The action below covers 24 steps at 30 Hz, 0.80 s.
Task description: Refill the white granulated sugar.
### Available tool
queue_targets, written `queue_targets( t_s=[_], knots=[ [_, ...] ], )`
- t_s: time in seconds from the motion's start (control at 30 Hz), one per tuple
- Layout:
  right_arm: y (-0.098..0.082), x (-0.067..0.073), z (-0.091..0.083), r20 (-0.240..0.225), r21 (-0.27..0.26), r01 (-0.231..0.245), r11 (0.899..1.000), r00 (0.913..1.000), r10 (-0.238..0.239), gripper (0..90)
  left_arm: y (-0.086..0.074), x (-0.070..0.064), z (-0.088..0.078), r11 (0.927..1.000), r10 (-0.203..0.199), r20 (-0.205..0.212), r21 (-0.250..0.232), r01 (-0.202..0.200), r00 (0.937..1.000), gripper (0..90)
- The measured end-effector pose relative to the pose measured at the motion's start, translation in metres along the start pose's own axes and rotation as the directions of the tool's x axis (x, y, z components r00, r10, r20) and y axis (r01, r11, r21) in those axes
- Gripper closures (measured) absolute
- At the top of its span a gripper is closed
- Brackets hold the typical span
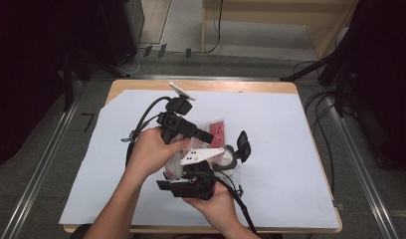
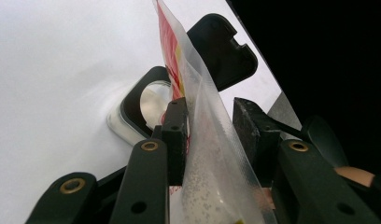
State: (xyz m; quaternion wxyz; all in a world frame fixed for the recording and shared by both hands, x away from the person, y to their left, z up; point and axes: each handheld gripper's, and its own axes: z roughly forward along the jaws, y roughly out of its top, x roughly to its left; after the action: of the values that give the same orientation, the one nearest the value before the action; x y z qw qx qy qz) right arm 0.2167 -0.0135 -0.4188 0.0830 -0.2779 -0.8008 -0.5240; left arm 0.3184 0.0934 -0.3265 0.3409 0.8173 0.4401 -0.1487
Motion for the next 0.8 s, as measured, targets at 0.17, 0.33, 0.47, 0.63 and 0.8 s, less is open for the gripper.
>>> queue_targets(
  t_s=[0.17, 0.33, 0.47, 0.63, 0.8],
  knots=[
    [0.002, -0.001, 0.001, -0.002, 0.013, 0.002, 1.0, 1.0, -0.002, 63.3, -0.001, 0.005, -0.001, 0.9996, -0.027, 0.012, -0.007, 0.027, 0.9996, 67.4],
    [0.004, -0.001, 0.001, -0.005, 0.03, 0.001, 1.0, 1.0, -0.001, 63.3, 0.0, 0.01, -0.001, 0.9995, -0.033, 0.022, 0.002, 0.033, 0.9992, 67.4],
    [0.004, -0.001, 0.001, -0.006, 0.039, 0.009, 0.999, 0.9999, -0.009, 63.3, -0.001, 0.012, -0.001, 0.9985, -0.054, 0.033, -0.007, 0.054, 0.998, 67.4],
    [0.005, -0.002, 0.0, -0.004, 0.044, 0.011, 0.999, 0.9999, -0.011, 63.4, 0.001, 0.014, -0.001, 0.9988, -0.05, 0.034, 0.007, 0.049, 0.9982, 67.1],
    [0.006, -0.003, 0.0, -0.007, 0.037, 0.006, 0.999, 1.0, -0.006, 63.4, 0.005, 0.011, 0.0, 0.9985, -0.051, 0.023, 0.02, 0.051, 0.9984, 66.9]
  ],
)
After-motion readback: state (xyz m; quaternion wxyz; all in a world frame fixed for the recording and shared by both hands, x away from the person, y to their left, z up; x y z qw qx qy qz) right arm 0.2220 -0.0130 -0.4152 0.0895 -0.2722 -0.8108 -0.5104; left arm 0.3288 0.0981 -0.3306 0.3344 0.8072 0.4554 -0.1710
